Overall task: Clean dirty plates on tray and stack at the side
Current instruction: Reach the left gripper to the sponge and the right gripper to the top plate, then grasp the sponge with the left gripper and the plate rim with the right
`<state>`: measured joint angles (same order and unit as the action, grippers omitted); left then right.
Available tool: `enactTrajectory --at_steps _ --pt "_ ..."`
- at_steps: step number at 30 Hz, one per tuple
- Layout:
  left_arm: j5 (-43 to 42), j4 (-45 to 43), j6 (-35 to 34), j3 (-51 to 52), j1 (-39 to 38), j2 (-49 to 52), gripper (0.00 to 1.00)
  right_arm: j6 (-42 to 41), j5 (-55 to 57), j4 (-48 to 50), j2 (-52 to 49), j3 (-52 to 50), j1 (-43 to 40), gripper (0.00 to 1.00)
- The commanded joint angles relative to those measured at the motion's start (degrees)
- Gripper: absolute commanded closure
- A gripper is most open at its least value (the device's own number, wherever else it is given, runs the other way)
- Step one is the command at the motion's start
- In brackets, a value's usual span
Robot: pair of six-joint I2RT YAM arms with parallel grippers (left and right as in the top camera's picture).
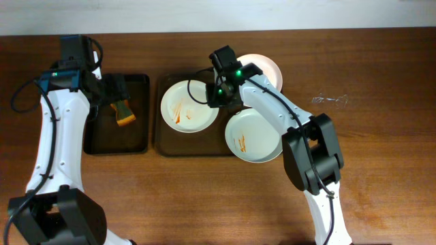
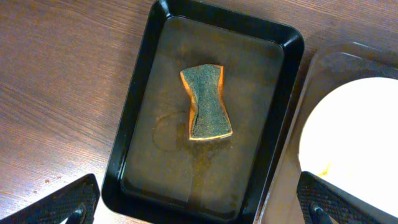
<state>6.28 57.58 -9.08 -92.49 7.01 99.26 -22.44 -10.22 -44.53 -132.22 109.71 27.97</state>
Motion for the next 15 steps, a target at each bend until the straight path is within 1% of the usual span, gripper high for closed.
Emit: enactTrajectory --at_steps 1,7,9,15 --pt "0.57 -0.28 -0.26 -0.57 0.28 1.38 0.00 -2.08 5.99 -0.90 0.48 1.09 -0.28 0.67" --pt "0.42 -0.28 -0.26 -0.55 0.28 5.95 0.00 -2.10 5.75 0.42 -3.10 1.09 0.07 0.68" --pt "0.42 -0.44 -0.28 -0.55 0.28 6.19 0.00 -2.12 5.79 0.76 -3.28 1.09 0.28 0.75" --pt "0.44 -1.46 -0.28 -0.55 0.31 6.19 0.00 -3.41 6.01 1.51 -3.69 0.24 0.26 0.79"
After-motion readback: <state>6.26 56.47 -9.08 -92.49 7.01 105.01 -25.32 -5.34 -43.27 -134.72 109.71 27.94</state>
